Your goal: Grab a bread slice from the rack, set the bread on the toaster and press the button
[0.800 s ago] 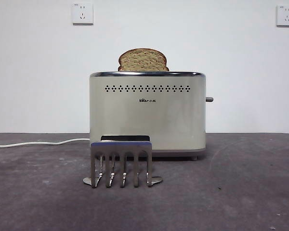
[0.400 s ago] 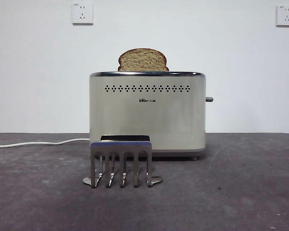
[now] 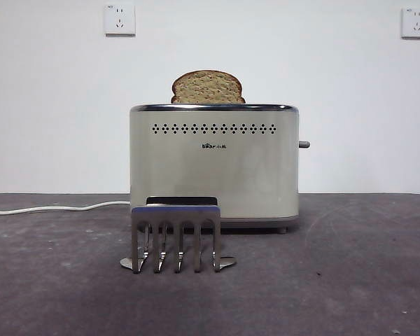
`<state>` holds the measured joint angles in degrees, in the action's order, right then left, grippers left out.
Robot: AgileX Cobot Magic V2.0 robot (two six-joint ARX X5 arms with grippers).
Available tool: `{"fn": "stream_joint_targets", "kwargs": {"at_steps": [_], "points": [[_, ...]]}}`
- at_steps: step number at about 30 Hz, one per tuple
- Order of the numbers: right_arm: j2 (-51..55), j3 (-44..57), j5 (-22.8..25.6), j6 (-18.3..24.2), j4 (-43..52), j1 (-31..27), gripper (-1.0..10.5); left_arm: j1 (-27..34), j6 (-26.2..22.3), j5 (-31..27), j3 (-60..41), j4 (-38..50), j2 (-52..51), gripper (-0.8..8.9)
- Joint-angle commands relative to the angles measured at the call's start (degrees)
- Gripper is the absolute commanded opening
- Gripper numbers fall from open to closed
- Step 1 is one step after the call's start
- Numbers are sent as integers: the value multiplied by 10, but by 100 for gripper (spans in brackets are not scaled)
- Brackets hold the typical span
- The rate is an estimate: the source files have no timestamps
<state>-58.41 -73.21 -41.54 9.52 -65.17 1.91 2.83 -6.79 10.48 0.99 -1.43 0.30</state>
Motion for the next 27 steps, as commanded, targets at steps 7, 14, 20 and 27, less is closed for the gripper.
{"fn": "stream_joint_targets", "kwargs": {"at_steps": [7, 14, 20, 27], "points": [[0, 6, -1, 5, 0, 0, 1, 2, 14, 2, -8, -59, -2, -3], [0, 6, -1, 5, 0, 0, 1, 2, 27, 1, -7, -84, -2, -3], [0, 6, -1, 5, 0, 0, 1, 2, 27, 1, -7, -84, -2, -3], [0, 6, -1, 5, 0, 0, 1, 2, 27, 1, -7, -84, -2, -3]]}}
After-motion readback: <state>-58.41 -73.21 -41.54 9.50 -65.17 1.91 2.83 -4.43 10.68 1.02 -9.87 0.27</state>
